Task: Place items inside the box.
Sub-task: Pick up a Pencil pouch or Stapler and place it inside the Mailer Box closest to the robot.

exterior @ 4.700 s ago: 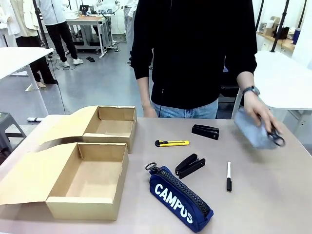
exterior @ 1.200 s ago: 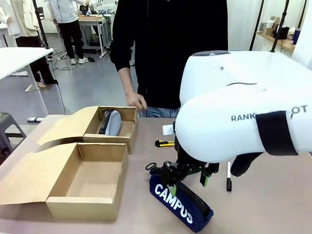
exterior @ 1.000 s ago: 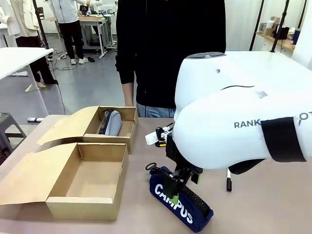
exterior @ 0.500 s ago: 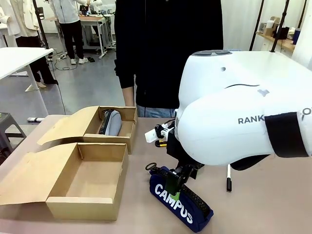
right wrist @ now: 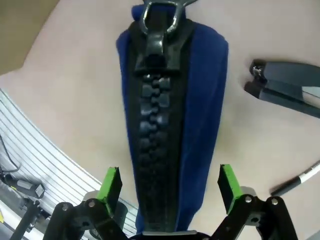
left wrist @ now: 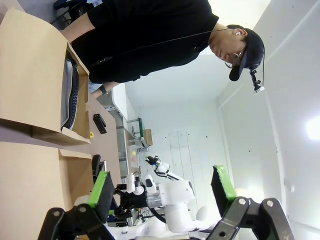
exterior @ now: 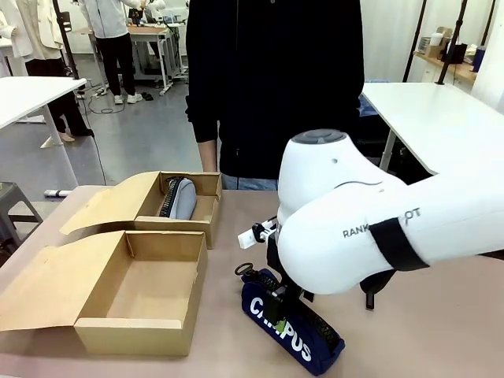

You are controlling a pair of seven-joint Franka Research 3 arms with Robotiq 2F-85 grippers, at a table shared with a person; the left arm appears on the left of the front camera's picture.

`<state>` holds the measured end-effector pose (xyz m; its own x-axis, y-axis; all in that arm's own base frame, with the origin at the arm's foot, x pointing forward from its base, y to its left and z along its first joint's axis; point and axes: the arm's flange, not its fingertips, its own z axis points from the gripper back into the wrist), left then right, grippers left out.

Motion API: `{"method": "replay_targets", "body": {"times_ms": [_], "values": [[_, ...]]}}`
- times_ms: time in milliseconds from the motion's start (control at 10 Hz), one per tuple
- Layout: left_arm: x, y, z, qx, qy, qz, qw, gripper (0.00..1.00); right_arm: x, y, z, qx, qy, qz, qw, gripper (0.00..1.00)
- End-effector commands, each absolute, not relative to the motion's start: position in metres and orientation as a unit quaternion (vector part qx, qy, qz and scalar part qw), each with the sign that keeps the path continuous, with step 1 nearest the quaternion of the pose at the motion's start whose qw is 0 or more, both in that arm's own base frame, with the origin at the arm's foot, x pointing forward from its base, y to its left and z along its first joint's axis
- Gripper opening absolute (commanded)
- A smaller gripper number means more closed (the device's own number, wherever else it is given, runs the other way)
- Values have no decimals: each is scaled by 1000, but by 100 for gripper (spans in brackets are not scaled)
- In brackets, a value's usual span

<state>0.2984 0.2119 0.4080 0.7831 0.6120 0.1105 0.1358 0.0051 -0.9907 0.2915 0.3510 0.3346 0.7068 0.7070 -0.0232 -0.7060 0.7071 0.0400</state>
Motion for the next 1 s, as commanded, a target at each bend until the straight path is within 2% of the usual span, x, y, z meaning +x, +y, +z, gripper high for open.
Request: {"method": "replay_targets", "body": {"times_ms": [0, 100, 200, 300, 400, 500, 600, 900], "values": [[296, 210, 407, -683, -283, 172, 651, 100, 293, 363, 329, -6, 13, 381, 924, 100], [296, 210, 407, -683, -283, 172, 651, 100, 293, 362, 327, -14, 13, 376, 926, 100], [296, 210, 407, -683, -283, 172, 651, 100, 292, 362, 329, -12, 11, 380, 925, 40], [296, 210, 407, -683, -283, 172, 651, 100, 292, 362, 331, -5, 11, 378, 926, 40], [296, 210, 407, -683, -283, 172, 651, 100, 292, 362, 330, -5, 13, 374, 927, 0], [296, 210, 407, -683, -283, 172, 651, 100, 290, 362, 329, -1, 14, 374, 927, 35], [296, 210, 407, -683, -283, 172, 651, 100, 289, 362, 330, 0, 14, 373, 928, 0], [296, 210, 407, -683, -283, 172, 651, 100, 285, 359, 338, 9, 18, 366, 931, 0]]}}
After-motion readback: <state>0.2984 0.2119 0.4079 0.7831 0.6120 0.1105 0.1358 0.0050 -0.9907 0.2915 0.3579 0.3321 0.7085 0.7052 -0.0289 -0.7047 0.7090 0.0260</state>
